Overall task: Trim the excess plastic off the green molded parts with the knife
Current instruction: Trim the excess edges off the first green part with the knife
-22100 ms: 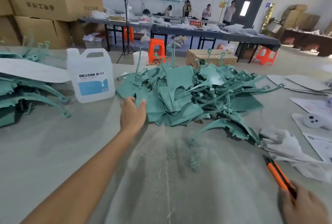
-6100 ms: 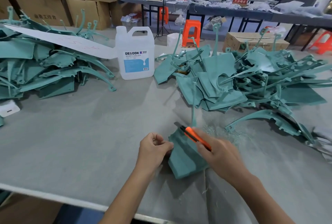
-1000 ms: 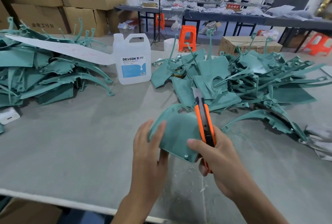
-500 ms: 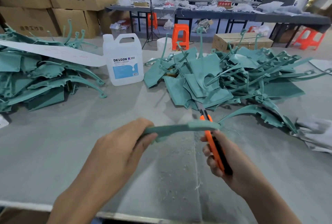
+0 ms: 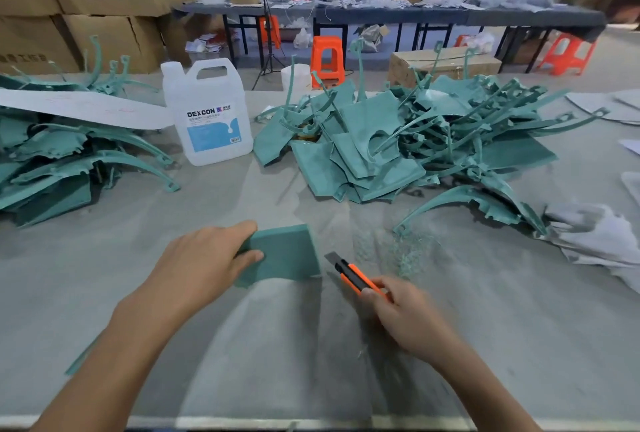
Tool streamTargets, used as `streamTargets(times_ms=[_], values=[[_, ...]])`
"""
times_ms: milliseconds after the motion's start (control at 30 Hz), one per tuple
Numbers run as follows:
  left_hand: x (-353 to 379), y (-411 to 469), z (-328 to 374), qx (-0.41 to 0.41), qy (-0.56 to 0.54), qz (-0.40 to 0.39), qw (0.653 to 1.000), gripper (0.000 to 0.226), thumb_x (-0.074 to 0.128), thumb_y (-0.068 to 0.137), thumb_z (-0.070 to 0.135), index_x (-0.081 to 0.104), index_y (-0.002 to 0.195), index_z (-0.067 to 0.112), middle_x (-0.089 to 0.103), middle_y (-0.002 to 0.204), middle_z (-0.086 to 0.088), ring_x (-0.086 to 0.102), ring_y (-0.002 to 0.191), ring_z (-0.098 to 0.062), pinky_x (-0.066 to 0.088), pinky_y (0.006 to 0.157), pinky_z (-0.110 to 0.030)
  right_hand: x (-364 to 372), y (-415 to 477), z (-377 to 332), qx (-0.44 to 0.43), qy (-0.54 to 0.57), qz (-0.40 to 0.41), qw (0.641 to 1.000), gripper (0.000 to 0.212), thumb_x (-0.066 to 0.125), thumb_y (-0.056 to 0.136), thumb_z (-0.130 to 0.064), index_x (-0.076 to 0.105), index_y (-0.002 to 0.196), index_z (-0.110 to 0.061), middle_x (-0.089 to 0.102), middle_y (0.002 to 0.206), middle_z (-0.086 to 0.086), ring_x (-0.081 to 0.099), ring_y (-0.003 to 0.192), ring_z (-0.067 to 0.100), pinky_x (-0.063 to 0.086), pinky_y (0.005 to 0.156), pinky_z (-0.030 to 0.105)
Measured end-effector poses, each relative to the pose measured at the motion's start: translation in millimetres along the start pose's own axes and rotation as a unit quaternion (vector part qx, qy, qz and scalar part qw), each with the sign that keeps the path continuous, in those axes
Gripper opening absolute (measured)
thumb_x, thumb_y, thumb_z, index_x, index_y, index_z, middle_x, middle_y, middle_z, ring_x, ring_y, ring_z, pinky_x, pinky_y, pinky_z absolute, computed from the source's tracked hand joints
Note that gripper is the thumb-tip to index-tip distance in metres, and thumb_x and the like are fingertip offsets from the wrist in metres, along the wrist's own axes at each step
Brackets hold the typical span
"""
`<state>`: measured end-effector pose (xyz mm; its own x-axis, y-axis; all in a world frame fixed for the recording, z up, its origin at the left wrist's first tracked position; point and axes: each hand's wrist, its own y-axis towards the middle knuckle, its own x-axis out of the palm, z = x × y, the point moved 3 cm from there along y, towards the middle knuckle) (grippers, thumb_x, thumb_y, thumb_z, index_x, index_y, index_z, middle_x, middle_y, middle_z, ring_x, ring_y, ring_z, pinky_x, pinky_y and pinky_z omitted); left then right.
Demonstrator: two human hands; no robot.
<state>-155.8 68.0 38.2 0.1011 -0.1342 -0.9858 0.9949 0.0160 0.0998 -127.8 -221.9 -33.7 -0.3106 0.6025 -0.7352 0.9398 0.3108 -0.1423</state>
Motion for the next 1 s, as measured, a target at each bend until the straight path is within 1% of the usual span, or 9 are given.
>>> streamTargets(times_ms=[133, 267, 367, 500, 600, 700, 867, 933, 1000], values=[[3, -1, -5, 0.004, -0.006, -0.011, 1.0, 0.034, 0.05, 0.097, 0.055, 0.03, 0.083, 0.031, 0.051, 0.07, 0.005, 0.052, 0.071, -0.024, 0.039, 0.056, -0.035, 3, 5, -6, -0.012, -0.044, -0.032, 0.998, 0.025, 0.049, 0.102, -0.042, 0.068, 0.103, -0.025, 0.067, 0.081, 0.0, 0.062, 0.078, 0.023, 0.047, 0.069, 0.036], [4, -4, -8, 0.015, -0.012, -0.018, 1.0, 0.034, 0.049, 0.097, 0.055, 0.028, 0.083, 0.032, 0.05, 0.067, 0.003, 0.051, 0.068, -0.023, 0.031, 0.052, -0.035, -7, 7, -11, -0.026, -0.036, -0.027, 0.999, 0.028, 0.051, 0.101, -0.045, 0.069, 0.099, -0.024, 0.058, 0.061, -0.004, 0.053, 0.056, 0.007, 0.036, 0.051, 0.026], [5, -4, -5, 0.029, 0.002, -0.019, 0.999, 0.036, 0.049, 0.098, 0.052, 0.025, 0.081, 0.032, 0.047, 0.065, 0.004, 0.047, 0.065, -0.023, 0.031, 0.053, -0.036, -23, 8, -23, -0.048, 0.007, -0.032, 0.998, 0.027, 0.053, 0.1, -0.044, 0.071, 0.098, -0.024, 0.061, 0.056, -0.004, 0.05, 0.044, 0.002, 0.04, 0.046, 0.022], [4, -2, -2, 0.036, 0.016, -0.021, 0.999, 0.036, 0.048, 0.099, 0.052, 0.024, 0.081, 0.032, 0.045, 0.065, 0.005, 0.048, 0.065, -0.025, 0.032, 0.054, -0.037, -52, 5, -44, -0.091, 0.136, -0.058, 0.985, 0.016, 0.057, 0.098, -0.046, 0.073, 0.1, -0.046, 0.062, 0.059, -0.003, 0.05, 0.045, 0.008, 0.039, 0.04, 0.022], [4, -2, -1, 0.036, 0.017, -0.016, 0.999, 0.037, 0.048, 0.099, 0.052, 0.024, 0.081, 0.03, 0.047, 0.065, 0.005, 0.05, 0.066, -0.025, 0.035, 0.054, -0.037, -67, 2, -48, -0.117, 0.205, -0.039, 0.971, 0.017, 0.058, 0.097, -0.047, 0.071, 0.107, -0.052, 0.063, 0.061, -0.002, 0.049, 0.046, 0.009, 0.038, 0.039, 0.022], [4, -3, -2, 0.03, 0.011, -0.012, 0.999, 0.037, 0.049, 0.099, 0.051, 0.026, 0.08, 0.029, 0.049, 0.066, 0.004, 0.052, 0.065, -0.023, 0.036, 0.053, -0.037, -59, 9, -36, -0.062, 0.142, 0.012, 0.988, 0.015, 0.057, 0.098, -0.046, 0.071, 0.102, -0.05, 0.066, 0.061, -0.001, 0.052, 0.046, 0.008, 0.042, 0.042, 0.024], [3, -4, -2, 0.024, 0.002, -0.017, 1.0, 0.035, 0.049, 0.099, 0.051, 0.027, 0.08, 0.032, 0.049, 0.064, 0.003, 0.052, 0.064, -0.021, 0.033, 0.052, -0.036, -19, 5, -27, -0.022, -0.046, -0.049, 0.998, 0.031, 0.051, 0.102, -0.044, 0.07, 0.092, -0.021, 0.067, 0.064, -0.001, 0.053, 0.048, 0.006, 0.054, 0.056, 0.035], [3, -4, -1, 0.018, 0.007, -0.021, 1.0, 0.035, 0.048, 0.099, 0.051, 0.027, 0.08, 0.031, 0.05, 0.066, 0.003, 0.053, 0.065, -0.022, 0.033, 0.052, -0.036, -20, 0, -30, -0.033, 0.023, -0.045, 0.998, 0.026, 0.053, 0.102, -0.041, 0.073, 0.1, -0.026, 0.064, 0.06, -0.002, 0.051, 0.046, 0.006, 0.048, 0.046, 0.032], [2, -3, 2, 0.019, 0.015, -0.023, 0.999, 0.036, 0.047, 0.099, 0.051, 0.026, 0.08, 0.029, 0.05, 0.068, 0.004, 0.054, 0.067, -0.022, 0.036, 0.053, -0.036, -32, -4, -41, -0.062, 0.16, -0.038, 0.984, 0.022, 0.056, 0.101, -0.04, 0.073, 0.115, -0.037, 0.062, 0.058, -0.003, 0.049, 0.045, 0.008, 0.041, 0.039, 0.025]])
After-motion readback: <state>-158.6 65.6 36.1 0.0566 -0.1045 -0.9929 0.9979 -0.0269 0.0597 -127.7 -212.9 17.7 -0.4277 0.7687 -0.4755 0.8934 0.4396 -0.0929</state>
